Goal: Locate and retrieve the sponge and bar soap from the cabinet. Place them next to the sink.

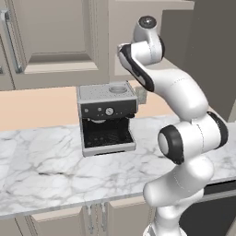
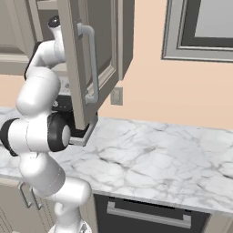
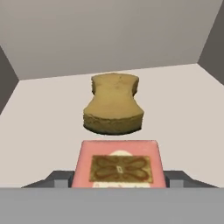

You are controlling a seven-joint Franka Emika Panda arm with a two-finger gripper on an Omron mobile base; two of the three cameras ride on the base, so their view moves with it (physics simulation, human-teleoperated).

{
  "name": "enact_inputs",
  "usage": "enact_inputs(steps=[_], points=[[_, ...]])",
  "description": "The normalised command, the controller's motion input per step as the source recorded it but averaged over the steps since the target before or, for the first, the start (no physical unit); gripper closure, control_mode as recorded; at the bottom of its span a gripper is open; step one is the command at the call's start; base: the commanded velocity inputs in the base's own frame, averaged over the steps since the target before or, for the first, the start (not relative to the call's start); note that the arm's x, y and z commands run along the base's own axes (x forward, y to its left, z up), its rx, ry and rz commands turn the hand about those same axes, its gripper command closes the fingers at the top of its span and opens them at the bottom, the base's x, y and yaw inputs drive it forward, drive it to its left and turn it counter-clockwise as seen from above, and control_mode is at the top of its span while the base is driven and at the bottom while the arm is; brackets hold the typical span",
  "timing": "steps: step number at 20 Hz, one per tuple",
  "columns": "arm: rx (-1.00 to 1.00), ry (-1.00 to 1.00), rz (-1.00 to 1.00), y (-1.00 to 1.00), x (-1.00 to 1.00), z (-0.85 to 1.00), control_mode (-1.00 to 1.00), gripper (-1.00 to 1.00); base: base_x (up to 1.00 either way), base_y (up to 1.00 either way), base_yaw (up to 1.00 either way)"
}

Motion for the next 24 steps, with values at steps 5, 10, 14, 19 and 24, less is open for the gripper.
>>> enact_inputs(steps=[5, 10, 14, 19, 24], points=[[0.04, -0.03, -0.04, -0.18, -0.52, 0.11, -1.00, 1.00, 0.00, 0.00, 0.00], [0.08, -0.04, -0.05, -0.15, -0.91, 0.03, -1.00, 1.00, 0.00, 0.00, 0.00], [0.08, -0.05, -0.05, -0.18, -1.00, 0.09, -1.00, 1.00, 0.00, 0.00, 0.00], [0.02, -0.04, -0.01, -0.05, -1.00, 0.08, -1.00, 1.00, 0.00, 0.00, 0.00], [0.00, -0.03, 0.00, 0.00, -1.00, 0.00, -1.00, 1.00, 0.00, 0.00, 0.00]])
